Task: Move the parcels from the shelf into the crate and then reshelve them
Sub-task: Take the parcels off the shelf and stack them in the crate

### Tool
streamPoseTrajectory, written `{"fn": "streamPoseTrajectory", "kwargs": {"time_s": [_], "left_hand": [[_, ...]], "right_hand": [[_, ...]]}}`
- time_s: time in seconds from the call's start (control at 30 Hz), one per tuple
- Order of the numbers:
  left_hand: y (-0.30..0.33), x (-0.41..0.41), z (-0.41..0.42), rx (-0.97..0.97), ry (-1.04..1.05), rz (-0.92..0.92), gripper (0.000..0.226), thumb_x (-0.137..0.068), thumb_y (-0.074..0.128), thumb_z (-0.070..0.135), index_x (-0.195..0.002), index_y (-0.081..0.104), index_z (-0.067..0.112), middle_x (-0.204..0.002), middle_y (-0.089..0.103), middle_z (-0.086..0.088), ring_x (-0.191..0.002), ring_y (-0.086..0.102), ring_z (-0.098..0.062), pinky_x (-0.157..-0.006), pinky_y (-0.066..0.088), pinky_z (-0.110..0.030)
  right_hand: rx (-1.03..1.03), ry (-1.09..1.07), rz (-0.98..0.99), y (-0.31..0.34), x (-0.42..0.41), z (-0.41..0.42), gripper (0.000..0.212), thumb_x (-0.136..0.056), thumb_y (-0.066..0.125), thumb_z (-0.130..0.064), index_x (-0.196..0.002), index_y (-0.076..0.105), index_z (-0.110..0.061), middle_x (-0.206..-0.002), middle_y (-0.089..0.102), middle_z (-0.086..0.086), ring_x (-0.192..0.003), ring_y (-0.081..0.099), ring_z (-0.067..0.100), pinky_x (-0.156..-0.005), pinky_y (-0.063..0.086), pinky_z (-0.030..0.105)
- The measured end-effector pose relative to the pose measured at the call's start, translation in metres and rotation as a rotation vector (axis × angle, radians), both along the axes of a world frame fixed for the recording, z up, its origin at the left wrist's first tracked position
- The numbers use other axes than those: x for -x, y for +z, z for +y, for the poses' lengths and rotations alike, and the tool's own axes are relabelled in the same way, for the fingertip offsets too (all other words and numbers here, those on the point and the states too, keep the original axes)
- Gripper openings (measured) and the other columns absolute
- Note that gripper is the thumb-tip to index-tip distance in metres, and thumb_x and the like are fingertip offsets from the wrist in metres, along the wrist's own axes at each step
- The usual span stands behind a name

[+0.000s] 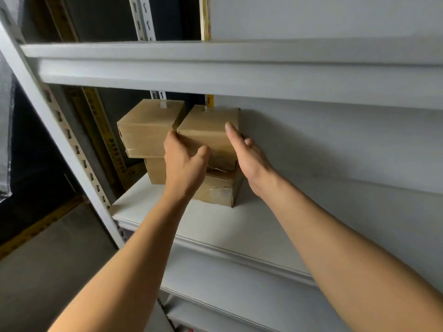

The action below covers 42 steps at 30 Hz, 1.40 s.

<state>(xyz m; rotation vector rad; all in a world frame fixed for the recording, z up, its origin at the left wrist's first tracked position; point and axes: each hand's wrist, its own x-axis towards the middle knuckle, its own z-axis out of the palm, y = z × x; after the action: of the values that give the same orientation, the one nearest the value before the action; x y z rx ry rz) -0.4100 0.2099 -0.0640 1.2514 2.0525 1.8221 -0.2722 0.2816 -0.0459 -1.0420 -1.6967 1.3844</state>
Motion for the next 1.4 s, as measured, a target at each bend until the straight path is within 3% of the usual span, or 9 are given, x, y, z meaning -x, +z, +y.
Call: {"fn": "streamPoseTrajectory", "kwargs": {"time_s": [0.17, 0.37, 0.5, 0.6, 0.87, 1.0, 1.17, 1.3, 1.4], "left_hand": [[-0.004, -0.051, -0.011, -0.140, -0.145, -0.053, 0.049, -0.096, 0.066, 0.046, -0.131, 0.038, 0.024, -0.127, 0.057, 0.001, -0.117, 0.060, -0.011, -0.096, 0.059, -0.032], [-0.010, -0.136, -0.030, -0.209, -0.293, -0.113, 0.037, -0.099, 0.068, 0.046, -0.120, 0.049, 0.023, -0.114, 0.061, 0.004, -0.100, 0.065, 0.002, -0.074, 0.056, -0.015], [-0.033, -0.214, -0.039, -0.134, -0.486, -0.133, 0.044, -0.100, 0.070, 0.035, -0.136, 0.051, 0.017, -0.130, 0.059, 0.002, -0.110, 0.061, 0.009, -0.080, 0.056, -0.013], [-0.051, -0.286, -0.050, -0.036, -0.654, -0.140, 0.057, -0.096, 0.064, 0.041, -0.150, 0.048, 0.030, -0.142, 0.056, 0.002, -0.117, 0.062, -0.004, -0.086, 0.060, -0.021], [-0.074, -0.501, -0.111, 0.078, -1.147, -0.242, 0.043, -0.106, 0.056, 0.012, -0.144, 0.049, 0.032, -0.128, 0.064, 0.019, -0.118, 0.063, 0.000, -0.090, 0.056, -0.026], [-0.090, -0.591, -0.142, 0.145, -1.356, -0.287, 0.045, -0.107, 0.054, 0.008, -0.148, 0.049, 0.027, -0.132, 0.067, 0.016, -0.122, 0.063, -0.006, -0.099, 0.053, -0.031], [-0.126, -0.686, -0.174, 0.260, -1.602, -0.210, 0.049, -0.101, 0.061, 0.019, -0.148, 0.050, 0.027, -0.133, 0.066, 0.015, -0.125, 0.063, -0.008, -0.103, 0.053, -0.030], [-0.167, -0.753, -0.202, 0.357, -1.781, -0.081, 0.056, -0.102, 0.062, 0.023, -0.154, 0.042, 0.030, -0.136, 0.059, 0.027, -0.123, 0.057, 0.007, -0.096, 0.050, -0.013], [-0.194, -0.796, -0.225, 0.522, -1.939, -0.048, 0.058, -0.103, 0.063, 0.030, -0.154, 0.038, 0.042, -0.135, 0.055, 0.036, -0.123, 0.054, 0.012, -0.102, 0.049, -0.024]], "right_hand": [[-0.030, -0.192, 0.142, -0.010, -0.036, -0.004, 0.052, -0.099, 0.048, -0.073, -0.134, 0.056, -0.035, -0.141, 0.060, -0.008, -0.123, 0.058, 0.012, -0.102, 0.045, 0.031], [0.119, -0.341, 0.385, -0.043, -0.140, -0.049, 0.032, -0.099, 0.063, -0.036, -0.125, 0.064, -0.018, -0.115, 0.077, 0.004, -0.106, 0.074, 0.023, -0.085, 0.060, 0.040], [0.058, -0.519, 0.462, -0.070, -0.234, -0.094, 0.042, -0.087, 0.069, -0.037, -0.125, 0.064, -0.021, -0.118, 0.076, 0.003, -0.112, 0.072, 0.022, -0.095, 0.057, 0.046], [-0.027, -0.618, 0.418, -0.085, -0.315, -0.133, 0.051, -0.079, 0.071, -0.048, -0.126, 0.063, -0.032, -0.126, 0.072, -0.002, -0.121, 0.067, 0.022, -0.105, 0.054, 0.051], [-0.079, -0.895, 0.376, -0.108, -0.522, -0.251, 0.062, -0.089, 0.063, -0.040, -0.149, 0.049, -0.044, -0.139, 0.064, -0.018, -0.130, 0.060, 0.004, -0.107, 0.048, 0.032], [-0.032, -1.064, 0.379, -0.120, -0.600, -0.311, 0.058, -0.097, 0.067, -0.042, -0.151, 0.048, -0.051, -0.141, 0.063, -0.024, -0.132, 0.058, -0.001, -0.117, 0.043, 0.036], [-0.033, -1.349, 0.399, -0.148, -0.665, -0.385, 0.050, -0.103, 0.066, -0.037, -0.151, 0.051, -0.033, -0.137, 0.068, -0.015, -0.126, 0.064, 0.003, -0.113, 0.052, 0.037], [-0.001, -1.503, 0.401, -0.180, -0.697, -0.441, 0.053, -0.104, 0.065, -0.033, -0.154, 0.046, -0.033, -0.138, 0.067, -0.015, -0.128, 0.064, 0.006, -0.104, 0.055, 0.032], [0.036, -1.653, 0.400, -0.198, -0.718, -0.477, 0.054, -0.106, 0.061, -0.025, -0.157, 0.044, -0.028, -0.140, 0.067, -0.011, -0.129, 0.063, 0.009, -0.100, 0.055, 0.024]]}}
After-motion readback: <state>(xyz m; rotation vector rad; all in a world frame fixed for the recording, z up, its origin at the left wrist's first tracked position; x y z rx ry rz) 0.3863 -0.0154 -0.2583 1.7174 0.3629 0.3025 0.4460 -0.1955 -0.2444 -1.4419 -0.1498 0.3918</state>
